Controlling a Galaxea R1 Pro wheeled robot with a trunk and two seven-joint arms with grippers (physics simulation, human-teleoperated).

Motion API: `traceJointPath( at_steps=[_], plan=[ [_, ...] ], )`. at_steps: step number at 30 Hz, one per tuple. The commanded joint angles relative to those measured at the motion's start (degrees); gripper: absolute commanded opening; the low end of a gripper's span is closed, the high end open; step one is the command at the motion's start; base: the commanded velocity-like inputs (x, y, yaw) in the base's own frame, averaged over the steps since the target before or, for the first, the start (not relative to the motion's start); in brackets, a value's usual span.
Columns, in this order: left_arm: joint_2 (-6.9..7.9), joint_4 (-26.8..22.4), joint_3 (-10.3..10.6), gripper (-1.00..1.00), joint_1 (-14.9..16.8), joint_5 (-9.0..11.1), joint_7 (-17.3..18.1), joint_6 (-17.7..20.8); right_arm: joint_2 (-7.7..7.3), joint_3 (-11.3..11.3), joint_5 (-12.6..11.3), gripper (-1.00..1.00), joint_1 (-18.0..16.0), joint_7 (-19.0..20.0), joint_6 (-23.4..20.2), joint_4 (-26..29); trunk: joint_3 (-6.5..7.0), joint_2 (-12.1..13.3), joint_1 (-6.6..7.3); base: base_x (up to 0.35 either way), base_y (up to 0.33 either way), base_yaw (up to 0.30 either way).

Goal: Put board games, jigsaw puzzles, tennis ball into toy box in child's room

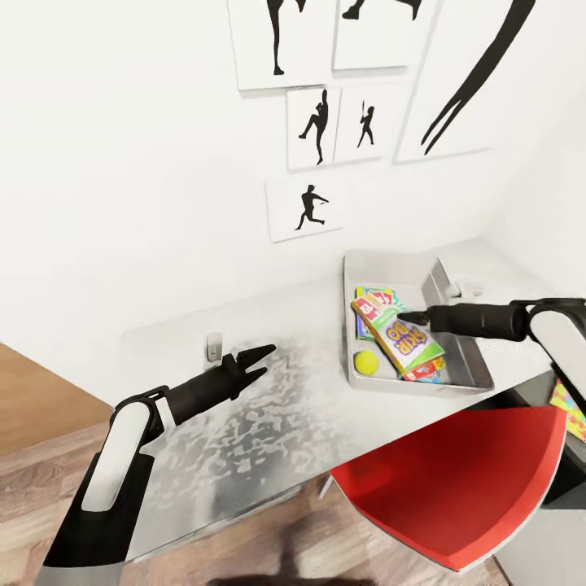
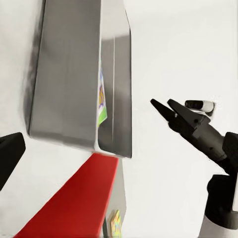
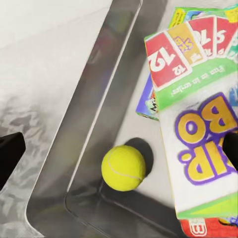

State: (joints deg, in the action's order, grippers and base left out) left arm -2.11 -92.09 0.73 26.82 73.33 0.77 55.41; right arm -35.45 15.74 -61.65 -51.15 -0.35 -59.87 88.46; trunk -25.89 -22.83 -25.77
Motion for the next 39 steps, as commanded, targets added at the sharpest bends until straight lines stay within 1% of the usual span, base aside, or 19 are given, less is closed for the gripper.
traceJointPath(
  at_steps=[1,2,4,7,9,10,13,21,23,26,29,30,32,33,34,35,37,38,39],
  plan=[
    [-0.05,-0.02,-0.05,1.0,0.05,-0.11,0.16,0.22,-0.54,-1.67,-0.12,1.0,0.05,0.02,-0.13,0.86,-0.09,-0.09,-0.01,-0.218,0.0,0.0],
    [-0.05,-0.02,-0.05,1.0,0.05,-0.11,0.16,0.22,-0.54,-1.67,-0.12,1.0,0.05,0.02,-0.13,0.86,-0.09,-0.09,-0.01,-0.218,0.0,0.0],
    [-0.06,-0.02,-0.04,1.0,0.06,-0.11,0.3,0.22,-1.38,-4.38,-0.13,1.0,0.19,0.13,-0.13,2.03,-0.09,-0.09,-0.01,-0.244,0.0,0.0],
    [-0.07,-0.02,-0.04,1.0,0.06,-0.11,0.35,0.21,-1.71,-5.49,-0.13,1.0,0.24,0.17,-0.13,2.44,-0.09,-0.09,-0.01,-0.245,0.0,0.0],
    [-0.08,-0.02,-0.03,1.0,0.06,-0.11,0.42,0.18,-2.26,-7.49,-0.13,1.0,0.31,0.25,-0.13,3.03,-0.09,-0.09,-0.01,-0.191,0.0,0.0],
    [-0.08,-0.02,-0.03,1.0,0.06,-0.11,0.42,0.18,-2.26,-7.49,-0.13,1.0,0.31,0.25,-0.13,3.03,-0.09,-0.09,-0.01,-0.17,0.0,0.0],
    [-0.08,-0.02,-0.03,1.0,0.05,-0.11,0.47,0.13,-2.83,-10.04,-0.14,1.0,0.37,0.39,-0.13,3.57,-0.09,-0.09,-0.01,-0.11,0.0,0.0],
    [-0.09,-0.02,-0.03,1.0,-0.01,-0.11,0.47,0.06,-3.97,-12.39,-0.14,1.0,0.37,2.69,-0.13,3.88,-0.09,-0.09,-0.01,-0.055,0.0,0.0],
    [-0.09,-0.02,-0.03,1.0,-0.04,-0.11,0.5,0.06,-5.13,-13.07,-0.14,1.0,0.36,5.34,-0.13,3.96,-0.09,-0.09,-0.01,-0.026,0.0,0.0],
    [-0.09,-0.02,-0.03,1.0,-0.05,-0.11,0.51,0.04,-5.85,-13.32,-0.14,1.0,0.34,6.73,-0.13,3.98,-0.09,-0.09,-0.01,-0.02,0.0,0.0],
    [-0.09,-0.02,-0.03,1.0,-0.08,-0.11,0.56,0.04,-8.41,-13.87,-0.14,1.0,0.28,10.24,-0.13,4.04,-0.09,-0.09,-0.01,-0.012,0.0,0.0],
    [-0.09,-0.02,-0.03,1.0,-0.08,-0.11,0.56,0.04,-8.41,-13.87,-0.14,1.0,0.28,10.24,-0.13,4.04,-0.09,-0.09,-0.01,-0.009,0.0,0.0],
    [-0.12,-0.02,-0.03,1.0,-0.09,-0.11,0.74,0.04,-10.5,-14.22,-0.14,1.0,0.26,11.69,-0.13,4.06,-0.09,-0.09,-0.01,-0.007,0.0,-0.011],
    [-0.12,-0.02,-0.03,1.0,-0.09,-0.11,0.74,0.04,-10.5,-14.22,-0.14,1.0,0.26,11.69,-0.13,4.06,-0.08,-0.09,-0.01,-0.006,0.0,-0.017],
    [-0.15,-0.02,-0.03,1.0,-0.09,-0.11,1.0,0.05,-11.57,-14.52,-0.14,1.0,0.26,12.22,-0.13,4.06,-0.07,-0.09,-0.01,-0.005,0.0,-0.045],
    [-0.15,-0.02,-0.03,1.0,-0.09,-0.11,1.0,0.05,-11.57,-14.52,-0.14,1.0,0.26,12.22,-0.13,4.06,-0.06,-0.09,-0.01,-0.005,0.0,-0.045],
    [-0.19,-0.02,0.01,1.0,-0.1,-0.11,1.97,0.05,-13.47,-15.54,-0.14,1.0,0.31,12.96,-0.13,4.07,-0.02,-0.09,-0.01,-0.003,0.0,-0.097],
    [-0.19,-0.02,0.01,1.0,-0.1,-0.11,1.97,0.05,-13.47,-15.54,-0.14,1.0,0.31,12.96,-0.13,4.07,0.0,-0.09,-0.01,-0.003,0.0,-0.115],
    [-0.21,-0.02,0.02,1.0,-0.1,-0.11,2.68,0.05,-14.22,-16.13,-0.14,1.0,0.35,13.22,-0.13,4.08,0.02,-0.09,-0.01,-0.002,0.0,-0.144]
  ],
)
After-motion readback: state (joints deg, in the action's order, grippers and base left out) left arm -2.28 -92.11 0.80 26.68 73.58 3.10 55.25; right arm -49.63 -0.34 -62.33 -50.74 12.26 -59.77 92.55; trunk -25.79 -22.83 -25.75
